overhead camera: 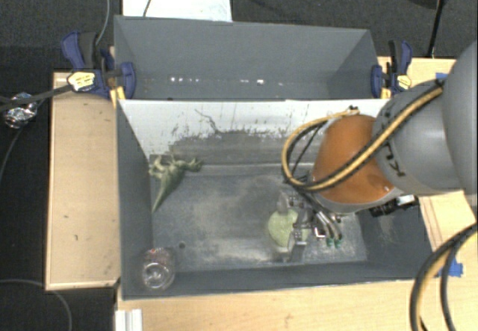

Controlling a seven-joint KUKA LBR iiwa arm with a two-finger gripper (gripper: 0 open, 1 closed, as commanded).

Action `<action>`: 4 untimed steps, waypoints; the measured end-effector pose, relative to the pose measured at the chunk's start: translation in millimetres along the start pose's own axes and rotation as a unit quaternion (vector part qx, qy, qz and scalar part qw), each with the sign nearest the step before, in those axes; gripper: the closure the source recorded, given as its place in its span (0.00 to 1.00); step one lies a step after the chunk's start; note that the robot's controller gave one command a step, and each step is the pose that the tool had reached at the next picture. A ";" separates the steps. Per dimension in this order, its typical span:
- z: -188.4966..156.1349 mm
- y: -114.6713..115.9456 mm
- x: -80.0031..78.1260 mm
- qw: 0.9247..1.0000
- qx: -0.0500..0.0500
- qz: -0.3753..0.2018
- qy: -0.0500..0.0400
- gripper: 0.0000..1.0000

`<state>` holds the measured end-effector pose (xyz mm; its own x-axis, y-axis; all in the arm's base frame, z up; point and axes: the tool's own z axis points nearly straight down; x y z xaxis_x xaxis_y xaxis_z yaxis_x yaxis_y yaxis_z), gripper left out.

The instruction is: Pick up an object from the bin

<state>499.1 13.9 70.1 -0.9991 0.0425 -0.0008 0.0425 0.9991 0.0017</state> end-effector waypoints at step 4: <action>-29.7 1.9 19.2 0.999 0.000 0.040 0.000 1.00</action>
Offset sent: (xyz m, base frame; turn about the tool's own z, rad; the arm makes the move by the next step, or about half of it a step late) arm 0.0000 0.0000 0.0000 0.0000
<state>480.0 16.6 99.8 -0.9924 0.1232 -0.0004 0.1232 0.9924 0.0018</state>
